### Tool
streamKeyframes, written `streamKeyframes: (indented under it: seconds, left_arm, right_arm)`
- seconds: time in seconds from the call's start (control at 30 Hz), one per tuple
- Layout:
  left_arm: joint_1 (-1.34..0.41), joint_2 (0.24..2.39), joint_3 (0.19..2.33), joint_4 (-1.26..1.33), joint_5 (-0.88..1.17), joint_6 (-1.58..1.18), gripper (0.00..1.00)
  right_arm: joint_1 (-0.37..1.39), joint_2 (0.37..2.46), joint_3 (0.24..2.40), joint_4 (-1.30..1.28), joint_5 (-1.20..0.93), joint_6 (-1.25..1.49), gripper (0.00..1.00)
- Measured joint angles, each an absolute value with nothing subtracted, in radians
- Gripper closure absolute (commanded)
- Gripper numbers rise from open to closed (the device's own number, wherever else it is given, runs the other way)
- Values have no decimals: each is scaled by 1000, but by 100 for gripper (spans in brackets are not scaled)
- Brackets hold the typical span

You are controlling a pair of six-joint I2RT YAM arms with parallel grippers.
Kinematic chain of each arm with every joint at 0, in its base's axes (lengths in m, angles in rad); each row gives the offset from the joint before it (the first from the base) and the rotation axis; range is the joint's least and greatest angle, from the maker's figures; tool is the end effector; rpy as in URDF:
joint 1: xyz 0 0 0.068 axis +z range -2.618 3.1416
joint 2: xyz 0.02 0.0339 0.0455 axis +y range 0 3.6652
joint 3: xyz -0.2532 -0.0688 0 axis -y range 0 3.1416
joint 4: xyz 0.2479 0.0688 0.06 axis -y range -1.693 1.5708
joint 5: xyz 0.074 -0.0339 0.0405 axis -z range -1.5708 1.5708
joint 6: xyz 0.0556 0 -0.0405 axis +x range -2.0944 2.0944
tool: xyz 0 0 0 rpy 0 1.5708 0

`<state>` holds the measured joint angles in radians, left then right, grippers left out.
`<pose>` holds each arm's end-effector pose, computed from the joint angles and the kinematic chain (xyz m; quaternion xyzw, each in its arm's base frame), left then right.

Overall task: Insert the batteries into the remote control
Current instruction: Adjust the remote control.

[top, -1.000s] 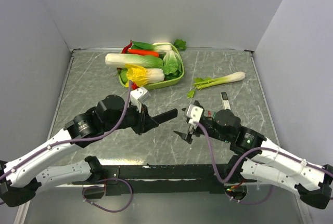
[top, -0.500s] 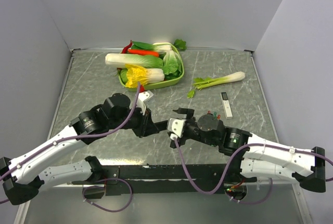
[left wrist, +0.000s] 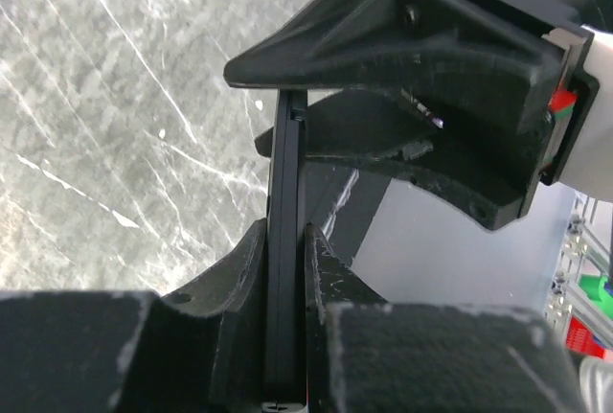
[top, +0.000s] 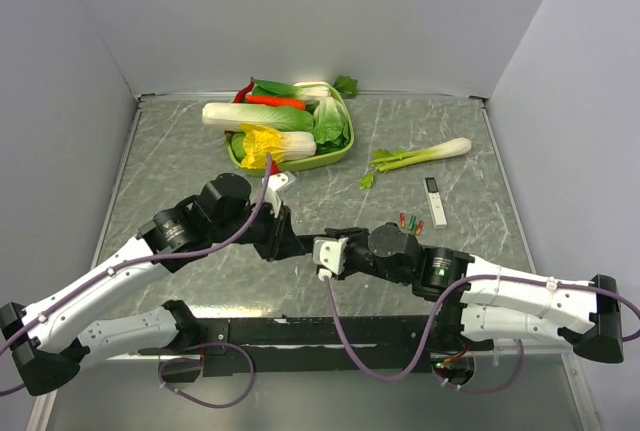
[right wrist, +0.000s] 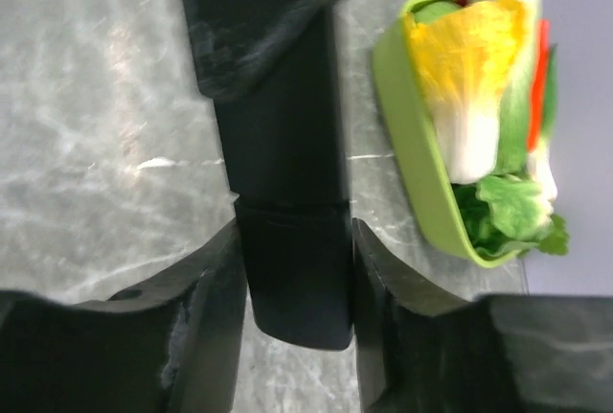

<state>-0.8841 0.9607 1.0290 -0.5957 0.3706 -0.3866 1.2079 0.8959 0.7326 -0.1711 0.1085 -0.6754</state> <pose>0.1283 -0.1882 0.3345 0.2988 0.8033 -0.4193 0.2994 0.0902 0.2206 0.2877 -0.6394 0.5043 0.1096 0.5699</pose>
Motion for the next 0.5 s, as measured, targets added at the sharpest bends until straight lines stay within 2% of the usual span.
streamKeyframes:
  seconds: [0.07, 0.1, 0.2, 0.27, 0.5]
  left_arm:
    - [-876, 964, 1030, -605, 382, -386, 54]
    - [-873, 965, 1030, -603, 379, -384, 33]
    - [-856, 962, 1031, -592, 361, -393, 4]
    - [-849, 954, 1031, -584, 336, -399, 1]
    - [-843, 762, 975, -440, 107, -482, 1]
  right_arm:
    - [1215, 898, 727, -182, 103, -671, 87]
    - [1215, 898, 726, -181, 105, -668, 90]
    - [1214, 897, 725, -156, 125, -623, 96]
    - [1213, 895, 717, -122, 139, -580, 100]
    - [1213, 923, 711, -21, 172, -325, 100]
